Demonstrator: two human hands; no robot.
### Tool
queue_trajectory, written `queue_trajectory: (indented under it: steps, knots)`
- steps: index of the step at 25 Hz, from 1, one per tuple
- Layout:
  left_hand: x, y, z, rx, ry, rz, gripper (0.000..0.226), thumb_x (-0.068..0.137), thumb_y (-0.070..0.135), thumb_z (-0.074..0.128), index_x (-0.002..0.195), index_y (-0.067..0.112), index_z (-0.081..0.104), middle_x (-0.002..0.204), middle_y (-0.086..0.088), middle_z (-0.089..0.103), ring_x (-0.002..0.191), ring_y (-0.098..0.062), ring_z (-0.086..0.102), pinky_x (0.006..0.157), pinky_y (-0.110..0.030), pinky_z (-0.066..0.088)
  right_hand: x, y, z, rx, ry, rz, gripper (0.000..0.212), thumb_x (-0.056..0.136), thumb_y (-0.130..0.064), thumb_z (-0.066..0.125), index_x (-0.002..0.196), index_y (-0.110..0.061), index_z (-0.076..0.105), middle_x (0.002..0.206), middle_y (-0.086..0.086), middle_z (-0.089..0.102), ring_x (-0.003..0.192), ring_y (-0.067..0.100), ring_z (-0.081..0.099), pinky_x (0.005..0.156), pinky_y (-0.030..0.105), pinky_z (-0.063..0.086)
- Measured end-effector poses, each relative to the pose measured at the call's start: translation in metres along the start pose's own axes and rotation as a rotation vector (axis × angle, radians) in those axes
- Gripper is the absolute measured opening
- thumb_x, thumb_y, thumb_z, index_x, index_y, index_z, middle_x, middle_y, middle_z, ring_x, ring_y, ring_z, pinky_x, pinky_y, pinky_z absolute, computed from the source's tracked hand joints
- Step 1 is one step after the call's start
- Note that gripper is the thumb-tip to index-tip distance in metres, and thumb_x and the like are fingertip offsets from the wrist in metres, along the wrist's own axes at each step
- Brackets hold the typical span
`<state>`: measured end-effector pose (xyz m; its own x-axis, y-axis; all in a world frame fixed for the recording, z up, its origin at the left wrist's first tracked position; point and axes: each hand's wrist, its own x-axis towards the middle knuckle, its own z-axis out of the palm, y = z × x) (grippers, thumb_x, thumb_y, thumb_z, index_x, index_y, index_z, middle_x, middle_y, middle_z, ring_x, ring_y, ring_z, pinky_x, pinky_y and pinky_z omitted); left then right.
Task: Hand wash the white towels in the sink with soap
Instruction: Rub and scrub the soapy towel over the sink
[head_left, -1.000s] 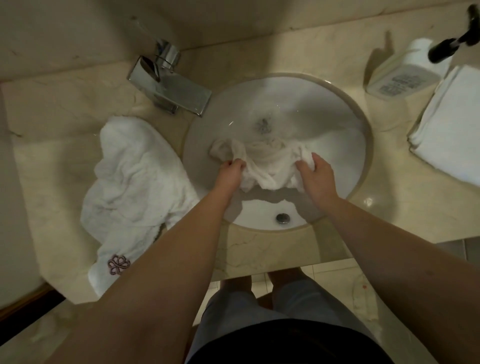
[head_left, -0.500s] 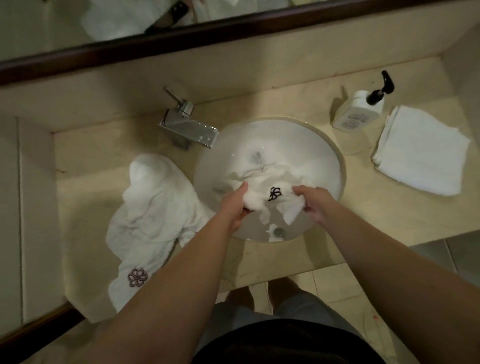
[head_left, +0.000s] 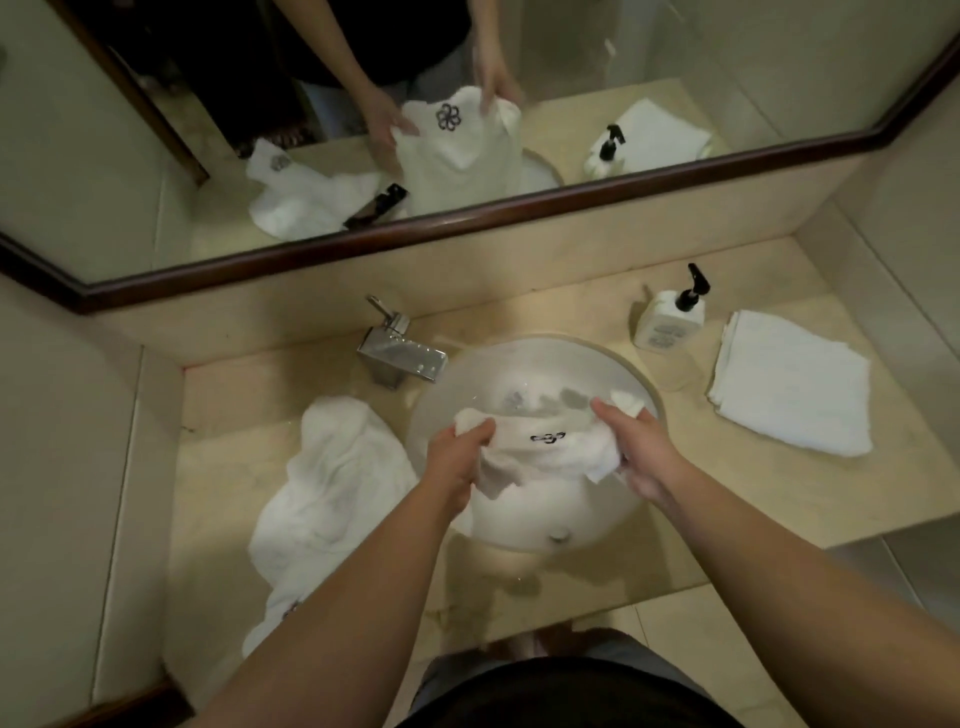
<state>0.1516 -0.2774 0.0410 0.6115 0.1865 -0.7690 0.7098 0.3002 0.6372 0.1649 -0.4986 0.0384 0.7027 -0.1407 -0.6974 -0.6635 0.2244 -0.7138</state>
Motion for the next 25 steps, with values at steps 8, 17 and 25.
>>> queue_trajectory:
  steps: [8, 17, 25]
  knots:
    - [-0.043, 0.037, 0.026, -0.054, 0.045, 0.118, 0.031, 0.099, 0.042, 0.058, 0.109, 0.013, 0.062, 0.101, -0.008, 0.068, 0.089, -0.020, 0.065, 0.075, -0.032, 0.054, -0.021, -0.048, 0.014, 0.152, 0.119, 0.052, 0.007, 0.099, -0.014, 0.055, 0.095, -0.010, 0.059, 0.092, 0.012, 0.067, 0.078, 0.025, 0.065, 0.067, 0.038, 0.053]
    - [-0.057, 0.065, 0.044, 0.087, 0.072, 0.360, 0.018, 0.094, 0.022, 0.068, 0.109, 0.015, 0.063, 0.111, -0.008, 0.071, 0.090, -0.016, 0.067, 0.065, -0.021, 0.051, -0.041, -0.096, 0.023, 0.381, -0.090, -0.009, 0.025, 0.105, -0.019, 0.045, 0.123, -0.003, 0.052, 0.113, 0.019, 0.065, 0.096, 0.026, 0.066, 0.079, 0.042, 0.053]
    - [-0.082, 0.077, 0.104, -0.205, 0.026, 0.244, 0.031, 0.097, 0.045, 0.058, 0.097, 0.015, 0.063, 0.089, -0.008, 0.071, 0.079, -0.023, 0.072, 0.070, -0.033, 0.059, -0.056, -0.113, 0.070, 0.272, -0.018, 0.074, 0.038, 0.099, -0.031, 0.053, 0.125, -0.004, 0.058, 0.109, 0.016, 0.068, 0.098, 0.033, 0.067, 0.086, 0.041, 0.055]
